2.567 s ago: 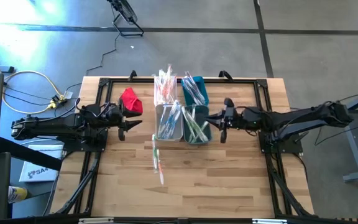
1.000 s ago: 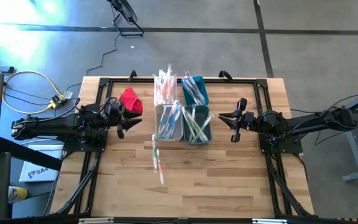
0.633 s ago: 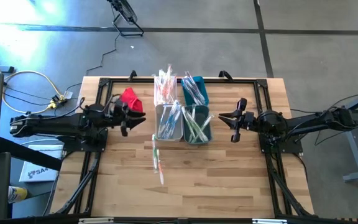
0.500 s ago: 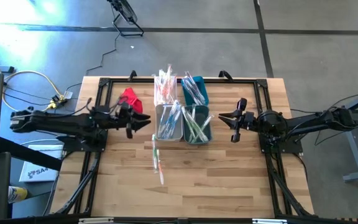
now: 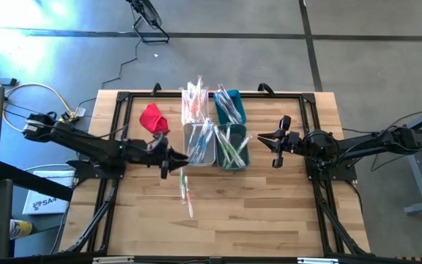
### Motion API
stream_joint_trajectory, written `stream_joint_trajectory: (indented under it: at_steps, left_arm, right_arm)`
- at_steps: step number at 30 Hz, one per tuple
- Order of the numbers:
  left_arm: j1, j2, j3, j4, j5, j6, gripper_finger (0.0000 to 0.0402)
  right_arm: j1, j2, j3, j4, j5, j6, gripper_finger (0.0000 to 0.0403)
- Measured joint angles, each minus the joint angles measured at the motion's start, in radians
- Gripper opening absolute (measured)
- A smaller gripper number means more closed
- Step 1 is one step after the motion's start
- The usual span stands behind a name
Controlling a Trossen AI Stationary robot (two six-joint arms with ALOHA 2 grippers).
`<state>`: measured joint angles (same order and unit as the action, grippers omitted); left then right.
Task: Pick & Place Toothbrushes
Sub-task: Put the green toothbrush into the blue bin
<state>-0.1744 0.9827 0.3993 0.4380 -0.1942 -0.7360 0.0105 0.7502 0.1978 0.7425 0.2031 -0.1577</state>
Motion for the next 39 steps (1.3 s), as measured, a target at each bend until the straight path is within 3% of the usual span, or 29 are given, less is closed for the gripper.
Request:
stream_joint_trajectory:
  at_steps: [7,18,24,39]
  left_arm:
    - [-0.103,0.139,0.112,-0.037,-0.009,-0.083,0.0159]
    - [-0.211,0.352,0.397,-0.585,-0.005,-0.566,0.0159]
    - [-0.229,0.455,0.529,-0.817,0.029,-0.659,0.0159]
    - [-0.225,0.606,0.547,-1.027,0.027,-0.864,0.0159]
  right_arm:
    - [0.001,0.000,0.000,0.000,0.000,0.004,0.0035]
    - [0.001,0.000,0.000,-0.002,0.000,0.015,0.0035]
    - [0.001,0.000,0.001,-0.006,0.000,0.034,0.0035]
    - [0.001,0.001,0.001,-0.026,-0.001,0.086,0.0035]
